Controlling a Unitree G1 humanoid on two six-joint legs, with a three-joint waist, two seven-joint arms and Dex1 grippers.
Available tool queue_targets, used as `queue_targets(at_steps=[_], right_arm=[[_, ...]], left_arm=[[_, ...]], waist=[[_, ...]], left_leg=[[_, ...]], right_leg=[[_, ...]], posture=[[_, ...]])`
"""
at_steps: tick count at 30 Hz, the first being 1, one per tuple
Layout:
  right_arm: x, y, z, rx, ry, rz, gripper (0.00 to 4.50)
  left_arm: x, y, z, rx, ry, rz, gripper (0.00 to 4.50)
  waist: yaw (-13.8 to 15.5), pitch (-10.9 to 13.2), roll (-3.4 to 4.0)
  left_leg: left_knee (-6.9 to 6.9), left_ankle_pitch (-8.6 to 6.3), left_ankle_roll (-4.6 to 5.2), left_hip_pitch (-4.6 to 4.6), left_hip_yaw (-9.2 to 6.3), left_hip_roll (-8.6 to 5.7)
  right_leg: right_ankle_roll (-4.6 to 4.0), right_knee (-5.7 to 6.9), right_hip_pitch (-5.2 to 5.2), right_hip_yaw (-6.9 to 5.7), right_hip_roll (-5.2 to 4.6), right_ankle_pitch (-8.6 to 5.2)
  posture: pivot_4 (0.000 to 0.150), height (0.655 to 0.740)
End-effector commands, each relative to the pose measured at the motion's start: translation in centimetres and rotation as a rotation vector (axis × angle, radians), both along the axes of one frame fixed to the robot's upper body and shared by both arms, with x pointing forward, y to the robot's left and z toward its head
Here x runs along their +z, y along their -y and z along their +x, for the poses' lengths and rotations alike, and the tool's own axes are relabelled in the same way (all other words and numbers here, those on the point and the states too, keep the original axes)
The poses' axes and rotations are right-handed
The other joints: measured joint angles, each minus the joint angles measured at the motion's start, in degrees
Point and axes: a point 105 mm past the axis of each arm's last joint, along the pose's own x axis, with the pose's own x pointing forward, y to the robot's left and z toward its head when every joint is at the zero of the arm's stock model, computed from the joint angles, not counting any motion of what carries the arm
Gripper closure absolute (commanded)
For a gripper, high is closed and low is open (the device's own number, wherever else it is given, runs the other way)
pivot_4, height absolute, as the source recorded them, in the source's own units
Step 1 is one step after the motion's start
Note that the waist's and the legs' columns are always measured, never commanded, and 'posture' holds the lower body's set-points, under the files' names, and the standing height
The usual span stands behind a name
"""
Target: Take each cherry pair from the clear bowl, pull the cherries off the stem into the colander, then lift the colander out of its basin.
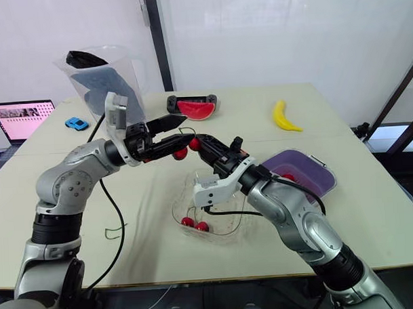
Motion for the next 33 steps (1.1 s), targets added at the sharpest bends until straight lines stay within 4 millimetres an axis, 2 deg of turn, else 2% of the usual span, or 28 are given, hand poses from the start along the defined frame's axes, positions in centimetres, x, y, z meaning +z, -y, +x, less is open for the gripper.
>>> queue_targets(at_steps=[1, 5, 12, 13, 14, 18, 19, 21, 22, 23, 24, 25, 27, 30, 33], right_arm=[[0.8, 0.1, -0.3, 0.006, 0.032, 0.017, 3.13], [0.7, 0.1, -0.2, 0.007, 0.026, 0.017, 3.13], [0.1, 0.2, -0.2, 0.027, -0.064, 0.049, 3.13], [0.1, 0.2, -0.2, 0.028, -0.073, 0.051, 2.51], [0.1, 0.4, -0.2, 0.023, -0.073, 0.049, 2.20], [-0.2, 1.6, -0.2, 0.014, -0.126, 0.063, 0.24], [-0.2, 2.0, -0.2, 0.019, -0.165, 0.090, 0.02], [-0.3, 3.0, -0.1, 0.037, -0.302, 0.198, 0.02], [-0.2, 4.0, 0.5, 0.020, -0.400, 0.316, 0.02], [0.1, 5.0, 1.2, 0.024, -0.518, 0.515, 0.02], [0.1, 5.4, 1.4, 0.087, -0.643, 0.678, 0.02], [-0.2, 5.5, 1.2, 0.177, -0.843, 0.778, 0.02], [0.0, 5.1, -0.1, 0.372, -1.150, 0.852, 0.02], [2.0, 6.0, -0.7, 0.452, -1.293, 0.920, 0.02], [3.1, 5.8, -1.5, 0.503, -1.383, 0.899, 0.02]], left_arm=[[1.6, 0.0, -0.7, -0.008, 0.076, -0.028, 2.35], [1.7, 0.0, -0.8, -0.014, 0.078, -0.040, 4.47], [1.7, 0.1, -0.8, -0.017, 0.078, -0.040, 4.47], [1.7, 0.1, -0.8, -0.017, 0.078, -0.039, 4.50], [1.7, 0.1, -0.8, -0.018, 0.079, -0.038, 4.50], [1.7, 0.0, -0.6, -0.017, 0.081, -0.031, 4.50], [1.7, -0.1, -0.6, -0.016, 0.081, -0.029, 4.50], [1.7, -0.2, -0.4, -0.013, 0.084, -0.027, 4.50], [1.7, -0.1, -0.4, -0.013, 0.087, -0.027, 4.50], [1.7, -0.1, -0.4, -0.016, 0.091, -0.025, 4.50], [1.8, 0.0, -0.4, -0.019, 0.093, -0.025, 4.50], [1.8, 0.0, -0.4, -0.021, 0.095, -0.024, 4.50], [1.8, 0.0, -0.4, -0.026, 0.097, -0.023, 4.50], [1.7, 0.1, -0.4, -0.035, 0.101, -0.013, 4.50], [1.8, 0.1, -0.8, -0.051, 0.102, -0.016, 4.50]], waist=[[0.0, 0.0, 0.00], [0.0, 0.0, 0.00], [0.0, 0.0, 0.00], [0.0, 0.0, 0.00], [0.0, 0.0, 0.00], [0.1, 0.0, 0.00], [0.1, 0.0, 0.00], [0.1, 0.0, 0.00], [0.1, 0.0, 0.00], [0.0, 0.0, -0.01], [0.0, 0.0, -0.01], [-0.1, 0.0, 0.00], [-0.1, 0.0, 0.02], [0.0, 0.0, 0.05], [0.0, 0.0, 0.05]], left_leg=[[0.00, 0.00, 0.00, 0.00, 0.00, 0.00], [0.00, 0.00, -0.01, 0.00, 0.00, 0.00], [0.00, 0.00, -0.01, 0.00, 0.00, 0.00], [0.00, 0.00, -0.01, 0.00, 0.00, 0.00], [0.00, 0.00, -0.01, 0.00, 0.00, 0.00], [0.01, 0.01, -0.01, 0.00, 0.00, 0.00], [0.01, 0.01, -0.01, 0.00, 0.00, 0.00], [0.01, 0.00, -0.01, 0.01, 0.00, 0.00], [0.01, 0.00, -0.01, 0.01, -0.01, 0.00], [0.01, 0.00, 0.00, 0.03, -0.01, 0.01], [0.00, 0.00, 0.00, 0.11, -0.02, 0.02], [-0.03, 0.00, 0.00, 0.21, -0.05, 0.03], [-0.05, 0.00, 0.00, 0.31, -0.05, 0.05], [-0.04, -0.19, 0.33, 0.38, -0.09, 0.05], [-0.07, -0.25, 0.43, 0.41, -0.09, 0.04]], right_leg=[[0.00, 0.00, 0.00, 0.00, 0.00, 0.00], [0.00, 0.00, 0.00, 0.00, 0.00, 0.00], [0.00, 0.00, 0.00, 0.00, 0.00, 0.00], [0.00, 0.00, 0.00, 0.00, 0.00, 0.00], [0.00, 0.00, 0.00, 0.00, 0.00, 0.00], [0.00, 0.00, 0.01, 0.00, 0.00, 0.00], [0.00, 0.00, 0.01, 0.00, 0.00, 0.00], [0.00, 0.00, 0.03, 0.00, 0.00, 0.00], [0.00, -0.02, 0.05, -0.01, 0.00, 0.00], [0.00, -0.03, 0.09, -0.01, 0.00, 0.00], [0.00, -0.04, 0.16, -0.02, 0.00, 0.00], [0.00, -0.04, 0.27, -0.04, 0.02, 0.00], [0.00, -0.05, 0.36, -0.03, 0.01, 0.00], [-0.01, -0.05, 0.47, -0.05, -0.01, 0.00], [-0.01, -0.06, 0.43, -0.05, -0.01, 0.00]], posture=[[0.150, 0.7400], [0.150, 0.7400], [0.150, 0.7400], [0.150, 0.7400], [0.150, 0.7400], [0.150, 0.7400], [0.150, 0.7400], [0.150, 0.7400], [0.150, 0.7400], [0.150, 0.7400], [0.150, 0.7400], [0.150, 0.7400], [0.150, 0.7400], [0.150, 0.7400], [0.150, 0.7400]])
